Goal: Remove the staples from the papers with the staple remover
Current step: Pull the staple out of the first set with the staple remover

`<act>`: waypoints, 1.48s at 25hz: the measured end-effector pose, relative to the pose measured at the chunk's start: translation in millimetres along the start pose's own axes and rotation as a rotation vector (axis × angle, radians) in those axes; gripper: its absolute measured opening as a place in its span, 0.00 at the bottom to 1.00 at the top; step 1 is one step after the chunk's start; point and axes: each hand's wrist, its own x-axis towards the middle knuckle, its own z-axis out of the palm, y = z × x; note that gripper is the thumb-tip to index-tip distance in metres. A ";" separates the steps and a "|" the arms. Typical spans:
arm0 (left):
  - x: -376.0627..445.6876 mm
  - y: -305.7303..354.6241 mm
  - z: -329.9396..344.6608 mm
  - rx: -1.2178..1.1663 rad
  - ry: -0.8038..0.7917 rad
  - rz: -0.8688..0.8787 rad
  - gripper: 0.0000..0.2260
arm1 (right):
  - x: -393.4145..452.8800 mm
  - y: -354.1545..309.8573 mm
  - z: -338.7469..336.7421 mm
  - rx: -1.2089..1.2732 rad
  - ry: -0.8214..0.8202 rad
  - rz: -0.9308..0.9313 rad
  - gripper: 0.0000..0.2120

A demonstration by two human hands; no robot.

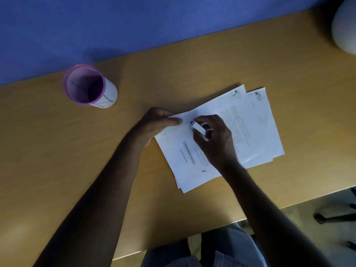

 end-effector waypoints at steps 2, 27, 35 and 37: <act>2.8 -2.4 -1.6 0.007 -0.008 -0.006 0.04 | 3.6 4.9 3.8 -0.026 0.054 -0.070 0.11; 4.1 -10.2 4.9 0.066 0.070 0.065 0.13 | 12.3 23.8 25.9 -0.106 0.160 -0.231 0.10; 1.5 -5.6 7.0 0.042 0.074 0.054 0.06 | 11.6 24.2 26.8 -0.154 0.154 -0.239 0.11; 1.7 -5.5 7.2 0.048 0.070 0.055 0.05 | 10.9 24.7 26.6 -0.164 0.149 -0.245 0.11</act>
